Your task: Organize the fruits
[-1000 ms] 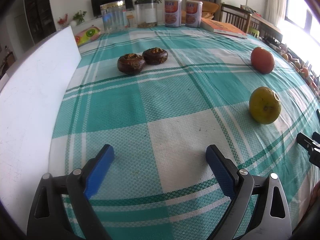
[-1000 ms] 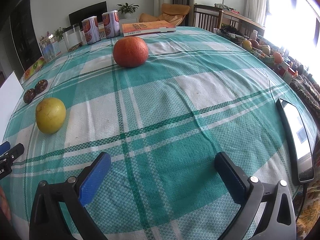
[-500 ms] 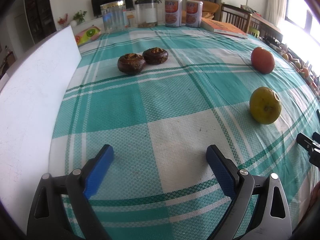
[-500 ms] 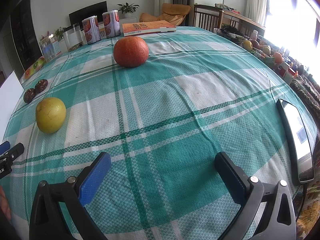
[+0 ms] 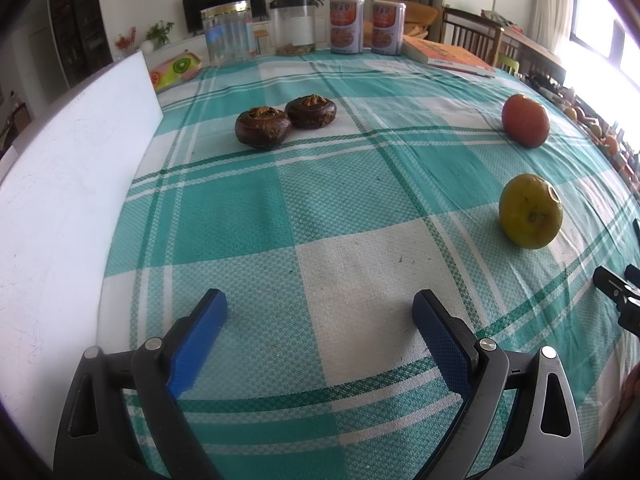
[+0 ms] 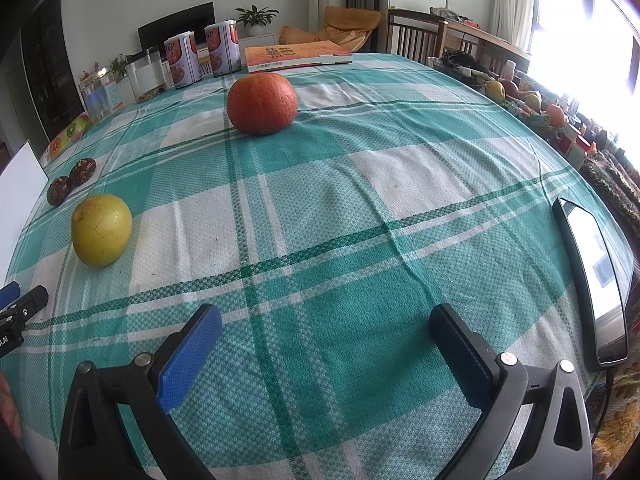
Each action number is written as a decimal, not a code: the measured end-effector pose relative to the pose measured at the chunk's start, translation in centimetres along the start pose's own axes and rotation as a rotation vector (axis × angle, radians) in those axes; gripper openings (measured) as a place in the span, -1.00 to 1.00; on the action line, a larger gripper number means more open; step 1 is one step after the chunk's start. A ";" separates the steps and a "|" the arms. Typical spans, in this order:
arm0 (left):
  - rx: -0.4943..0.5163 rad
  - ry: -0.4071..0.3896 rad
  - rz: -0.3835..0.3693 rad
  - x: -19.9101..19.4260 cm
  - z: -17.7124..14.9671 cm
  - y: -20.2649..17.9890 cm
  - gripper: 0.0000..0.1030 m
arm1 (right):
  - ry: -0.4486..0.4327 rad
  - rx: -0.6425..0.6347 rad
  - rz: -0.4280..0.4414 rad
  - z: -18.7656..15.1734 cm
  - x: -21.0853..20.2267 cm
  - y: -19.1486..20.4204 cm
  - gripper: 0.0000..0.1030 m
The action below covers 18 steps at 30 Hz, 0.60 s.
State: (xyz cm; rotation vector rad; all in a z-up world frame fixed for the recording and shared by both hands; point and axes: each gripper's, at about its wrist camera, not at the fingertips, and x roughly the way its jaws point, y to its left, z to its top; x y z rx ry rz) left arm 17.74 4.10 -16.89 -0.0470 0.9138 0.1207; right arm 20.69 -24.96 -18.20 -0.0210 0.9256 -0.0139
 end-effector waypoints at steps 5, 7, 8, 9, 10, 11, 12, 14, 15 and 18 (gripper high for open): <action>0.000 0.000 0.000 0.0 0.0 0.0 0.86 | 0.000 0.000 0.000 0.0 0.0 0.0 1.00; 0.000 0.000 0.000 0.0 0.0 0.0 0.86 | 0.000 0.000 0.000 0.0 0.0 0.0 1.00; 0.000 0.000 0.000 0.0 0.0 0.0 0.86 | 0.000 0.000 0.001 0.0 0.0 0.0 1.00; 0.000 0.000 0.000 0.0 0.0 0.0 0.86 | 0.000 0.000 0.000 0.0 0.0 0.0 1.00; 0.000 0.000 0.000 0.0 0.0 0.0 0.86 | -0.001 0.000 0.000 0.0 0.0 0.0 1.00; 0.000 0.000 0.000 0.0 0.0 0.0 0.86 | 0.000 0.000 0.000 0.0 0.0 0.0 1.00; 0.000 0.000 0.000 0.0 0.0 0.0 0.86 | 0.000 0.000 0.000 0.0 0.0 0.0 1.00; 0.000 0.000 0.000 0.0 0.0 0.0 0.86 | 0.000 0.000 0.002 0.0 0.0 0.0 1.00; 0.000 0.000 0.000 0.0 0.0 0.0 0.86 | -0.002 0.002 0.010 0.0 -0.1 0.0 1.00; 0.000 0.000 0.000 0.0 0.0 0.0 0.86 | -0.009 0.030 0.093 0.1 -1.1 -0.4 1.00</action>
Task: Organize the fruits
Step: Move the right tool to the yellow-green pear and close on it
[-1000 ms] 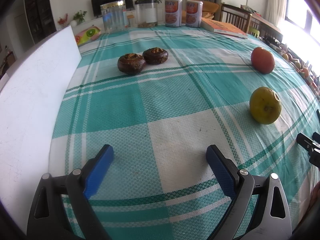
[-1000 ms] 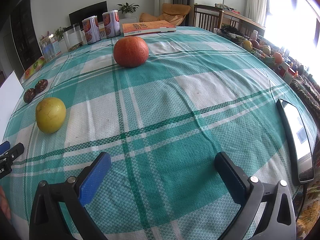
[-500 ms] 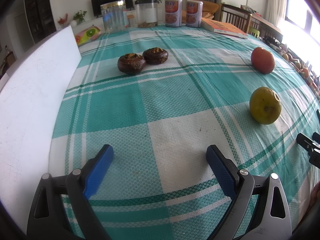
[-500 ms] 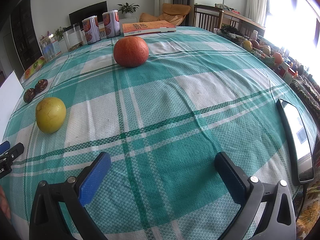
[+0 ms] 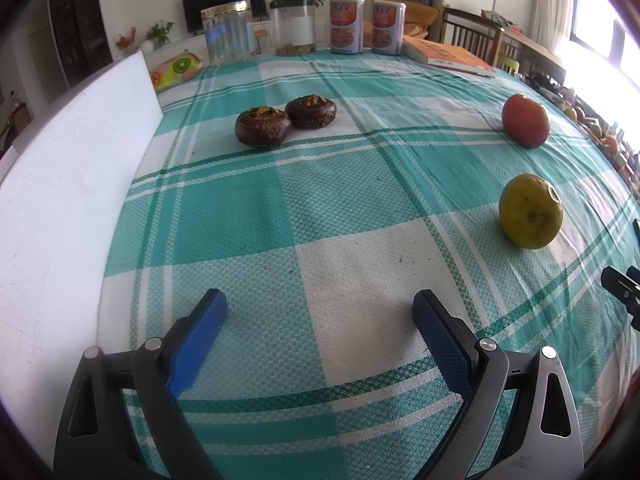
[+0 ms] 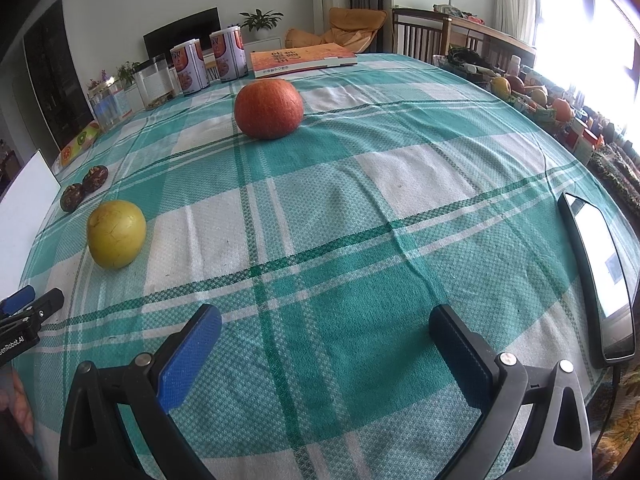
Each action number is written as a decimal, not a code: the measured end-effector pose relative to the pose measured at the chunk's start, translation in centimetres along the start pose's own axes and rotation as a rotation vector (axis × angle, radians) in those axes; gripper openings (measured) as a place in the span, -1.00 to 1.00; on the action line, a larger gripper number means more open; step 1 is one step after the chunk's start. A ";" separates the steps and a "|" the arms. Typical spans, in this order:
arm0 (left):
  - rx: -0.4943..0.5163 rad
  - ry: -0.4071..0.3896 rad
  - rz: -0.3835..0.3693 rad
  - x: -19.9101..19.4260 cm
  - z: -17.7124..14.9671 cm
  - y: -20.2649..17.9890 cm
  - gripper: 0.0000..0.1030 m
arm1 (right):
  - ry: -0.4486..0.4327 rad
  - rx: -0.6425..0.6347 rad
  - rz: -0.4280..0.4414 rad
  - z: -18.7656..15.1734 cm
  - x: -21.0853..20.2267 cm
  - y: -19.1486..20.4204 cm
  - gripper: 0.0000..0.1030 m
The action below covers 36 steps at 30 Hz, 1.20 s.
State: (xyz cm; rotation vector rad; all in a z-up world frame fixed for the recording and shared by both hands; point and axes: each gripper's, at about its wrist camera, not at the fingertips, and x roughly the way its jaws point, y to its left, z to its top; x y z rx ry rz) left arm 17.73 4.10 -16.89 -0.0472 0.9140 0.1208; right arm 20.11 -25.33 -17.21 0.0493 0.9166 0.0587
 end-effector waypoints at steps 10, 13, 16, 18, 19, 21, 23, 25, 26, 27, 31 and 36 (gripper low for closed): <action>0.000 0.000 0.000 0.0 0.0 0.0 0.86 | 0.016 -0.145 0.304 4.2 0.9 10.0 0.99; 0.000 0.000 0.000 0.0 0.0 0.0 0.86 | 0.074 -0.214 0.284 5.2 3.1 13.0 0.96; 0.000 0.000 0.000 0.0 0.0 0.0 0.86 | 0.114 -0.251 0.261 5.3 4.6 14.2 0.14; 0.000 0.000 0.000 0.0 0.0 0.0 0.86 | 0.116 -0.242 0.266 5.1 4.5 13.8 0.03; 0.000 0.000 0.000 0.0 0.0 0.0 0.86 | 0.112 -0.233 0.272 4.9 4.1 13.3 0.02; 0.000 0.000 0.001 0.0 0.0 0.0 0.86 | 0.090 -0.226 0.264 4.4 3.0 12.1 0.02; 0.000 0.001 0.001 0.0 0.0 0.0 0.86 | 0.053 -0.226 0.225 3.9 1.7 10.7 0.02; 0.000 0.001 0.001 0.0 0.0 0.0 0.86 | 0.028 -0.219 0.177 3.2 1.0 9.2 0.03; 0.000 0.001 0.001 0.0 0.0 0.0 0.86 | 0.021 -0.213 0.155 3.0 0.9 8.5 0.03; 0.000 0.001 0.001 0.0 0.0 0.0 0.86 | 0.020 -0.208 0.141 2.8 1.0 7.9 0.03; 0.000 0.001 0.001 0.0 0.0 0.0 0.86 | 0.013 -0.196 0.149 2.4 1.7 6.8 0.03; 0.000 0.001 0.001 0.0 0.0 0.0 0.86 | -0.003 -0.228 0.139 1.7 2.3 7.5 0.22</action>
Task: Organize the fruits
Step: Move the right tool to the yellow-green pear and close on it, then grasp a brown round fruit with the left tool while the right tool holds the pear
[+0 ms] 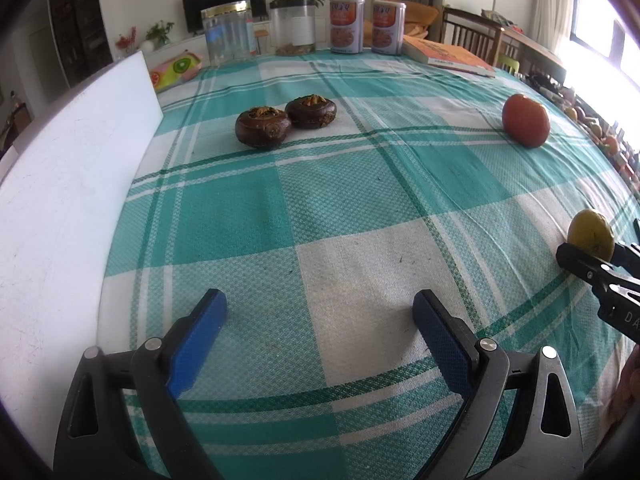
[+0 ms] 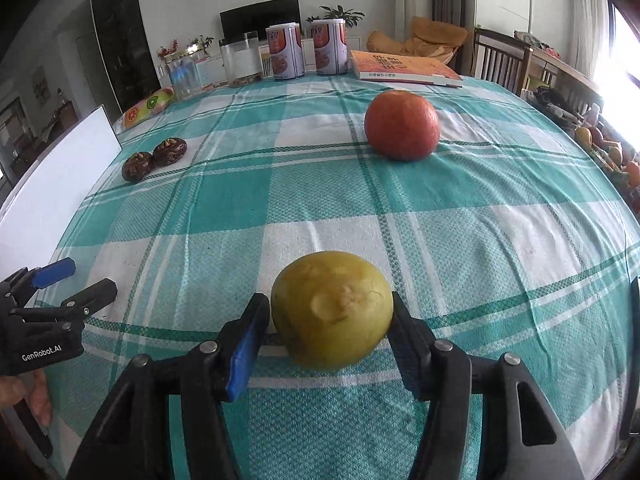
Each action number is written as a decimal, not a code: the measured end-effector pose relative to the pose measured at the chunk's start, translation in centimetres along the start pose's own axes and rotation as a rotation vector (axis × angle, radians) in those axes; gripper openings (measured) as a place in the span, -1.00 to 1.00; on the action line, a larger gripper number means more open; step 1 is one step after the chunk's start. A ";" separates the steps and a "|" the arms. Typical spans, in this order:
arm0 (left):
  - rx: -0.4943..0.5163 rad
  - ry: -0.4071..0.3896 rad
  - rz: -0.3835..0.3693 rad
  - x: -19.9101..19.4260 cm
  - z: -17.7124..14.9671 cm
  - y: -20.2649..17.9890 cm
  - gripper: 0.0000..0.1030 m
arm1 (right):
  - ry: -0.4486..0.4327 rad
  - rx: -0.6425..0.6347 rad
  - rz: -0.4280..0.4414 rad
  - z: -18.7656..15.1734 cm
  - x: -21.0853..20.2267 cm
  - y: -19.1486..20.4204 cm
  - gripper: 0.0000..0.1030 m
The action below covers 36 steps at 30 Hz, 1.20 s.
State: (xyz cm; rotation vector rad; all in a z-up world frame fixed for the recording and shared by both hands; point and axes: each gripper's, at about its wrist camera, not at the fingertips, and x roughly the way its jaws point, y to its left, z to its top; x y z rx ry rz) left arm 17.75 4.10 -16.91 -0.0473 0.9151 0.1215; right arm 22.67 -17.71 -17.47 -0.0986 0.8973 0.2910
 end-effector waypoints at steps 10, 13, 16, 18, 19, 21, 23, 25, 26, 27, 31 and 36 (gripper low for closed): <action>-0.222 0.043 -0.114 0.7 3.1 3.6 0.86 | 0.004 -0.001 0.014 -0.2 0.2 0.1 0.59; -0.329 0.022 -0.015 2.4 5.9 5.1 0.86 | 0.010 -0.013 0.013 -0.1 0.3 0.4 0.64; -0.315 0.059 0.061 6.0 8.2 5.7 0.82 | 0.009 -0.011 0.017 -0.1 0.3 0.3 0.64; -0.266 0.027 0.086 7.0 9.3 5.6 0.82 | 0.005 -0.002 0.024 -0.1 0.2 0.1 0.64; -0.239 0.023 0.082 7.5 9.8 5.5 0.82 | 0.003 0.002 0.029 -0.1 0.2 0.0 0.64; -0.199 0.026 0.080 8.2 10.5 5.6 0.81 | 0.003 0.005 0.034 -0.2 0.2 -0.1 0.64; -0.173 0.001 0.082 8.0 10.5 5.6 0.23 | 0.006 0.001 0.033 -0.1 0.3 0.0 0.67; -0.133 -0.013 0.095 7.4 10.3 5.3 -0.04 | 0.011 -0.006 0.031 -0.1 0.3 0.2 0.70; -0.128 -0.019 0.090 7.1 10.0 5.1 -0.05 | 0.012 -0.008 0.030 0.0 0.4 0.2 0.71; -0.128 -0.018 0.082 6.8 9.7 4.9 -0.05 | 0.014 -0.010 0.029 0.0 0.4 0.3 0.72; -0.142 0.017 -0.006 4.4 7.5 2.8 -0.05 | 0.015 -0.011 0.026 0.0 0.5 0.3 0.72; -0.047 0.062 -0.203 0.3 3.7 -2.0 -0.04 | 0.013 -0.007 0.027 0.1 0.5 0.3 0.72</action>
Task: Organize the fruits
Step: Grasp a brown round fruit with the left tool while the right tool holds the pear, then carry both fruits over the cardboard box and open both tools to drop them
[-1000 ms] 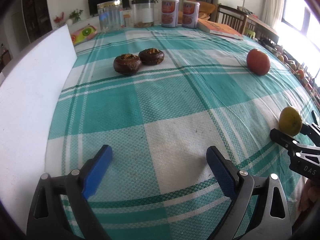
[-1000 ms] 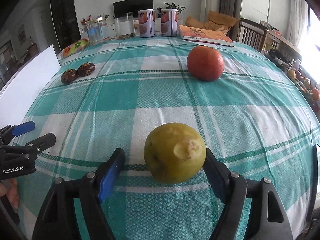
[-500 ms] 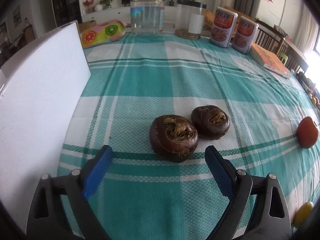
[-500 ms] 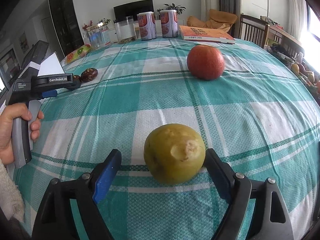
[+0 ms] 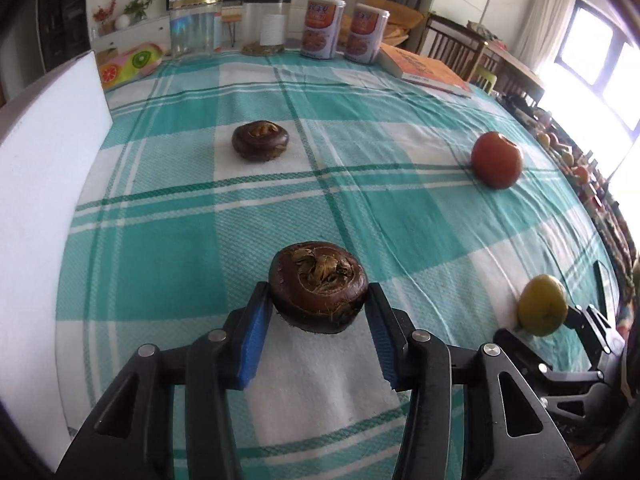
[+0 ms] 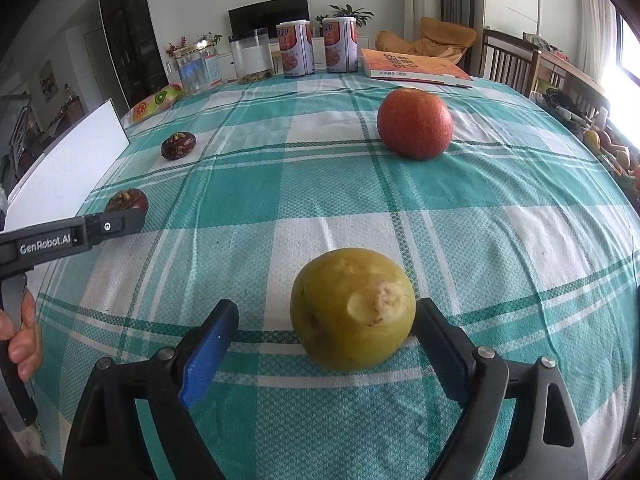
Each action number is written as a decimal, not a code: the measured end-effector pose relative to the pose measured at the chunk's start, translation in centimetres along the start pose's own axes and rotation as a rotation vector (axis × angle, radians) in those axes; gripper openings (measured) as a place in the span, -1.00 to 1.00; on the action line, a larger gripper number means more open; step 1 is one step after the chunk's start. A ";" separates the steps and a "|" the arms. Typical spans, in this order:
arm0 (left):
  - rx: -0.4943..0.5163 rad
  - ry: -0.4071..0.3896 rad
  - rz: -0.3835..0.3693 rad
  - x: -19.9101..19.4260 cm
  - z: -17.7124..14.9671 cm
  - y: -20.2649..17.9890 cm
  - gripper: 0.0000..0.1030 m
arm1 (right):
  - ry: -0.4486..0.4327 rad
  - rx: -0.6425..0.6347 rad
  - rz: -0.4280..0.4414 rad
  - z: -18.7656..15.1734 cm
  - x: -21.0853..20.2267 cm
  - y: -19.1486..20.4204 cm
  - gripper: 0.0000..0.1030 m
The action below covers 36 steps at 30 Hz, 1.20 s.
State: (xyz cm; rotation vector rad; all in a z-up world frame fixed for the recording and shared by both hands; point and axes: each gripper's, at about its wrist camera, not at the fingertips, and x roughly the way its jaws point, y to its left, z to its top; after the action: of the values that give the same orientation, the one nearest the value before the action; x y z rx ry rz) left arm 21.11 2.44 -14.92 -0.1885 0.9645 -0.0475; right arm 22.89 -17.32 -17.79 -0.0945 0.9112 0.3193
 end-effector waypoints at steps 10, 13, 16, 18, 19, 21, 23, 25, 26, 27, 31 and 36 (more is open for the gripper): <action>0.156 -0.038 0.025 -1.2 -4.4 -1.6 0.79 | -0.005 0.010 0.008 -0.1 -0.2 -0.2 0.72; 0.189 -0.040 0.089 -0.6 -4.6 -2.1 0.84 | -0.006 0.011 0.009 -0.1 -0.2 -0.2 0.72; 0.178 -0.036 0.090 -0.4 -4.6 -1.9 0.90 | -0.005 0.011 0.010 -0.1 -0.1 -0.2 0.73; 0.178 -0.036 0.089 -0.4 -4.7 -1.9 0.90 | -0.005 0.011 0.013 -0.1 -0.2 -0.3 0.74; 0.177 -0.036 0.089 -0.4 -4.7 -1.9 0.90 | -0.006 0.011 0.015 -0.1 -0.2 -0.3 0.74; 0.177 -0.036 0.088 -0.4 -4.6 -1.9 0.90 | -0.006 0.012 0.020 -0.1 -0.3 -0.3 0.76; 0.177 -0.036 0.089 -0.4 -4.6 -1.9 0.90 | -0.005 0.013 0.026 -0.1 -0.2 -0.3 0.78; 0.177 -0.036 0.089 -0.4 -4.6 -1.9 0.90 | -0.007 0.015 0.033 -0.1 -0.3 -0.3 0.79; 0.177 -0.036 0.088 -0.3 -4.6 -1.9 0.90 | -0.011 0.018 0.041 -0.1 -0.4 -0.4 0.78; 0.177 -0.036 0.088 -0.4 -4.6 -1.9 0.90 | -0.025 0.026 0.066 -0.2 -0.7 -0.6 0.78; 0.181 -0.020 0.056 -0.5 -4.5 -1.7 0.90 | -0.068 0.092 0.236 -0.6 -2.9 -2.9 0.78; 0.121 -0.030 -0.022 -1.5 -3.7 -1.0 0.87 | -0.059 0.090 0.182 -1.1 -3.4 -3.9 0.78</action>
State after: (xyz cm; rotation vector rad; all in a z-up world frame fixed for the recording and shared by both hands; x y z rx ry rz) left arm 17.25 1.16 -15.53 -0.0877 0.9264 -0.1224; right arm 21.34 -22.00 -15.94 0.0806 0.8756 0.4472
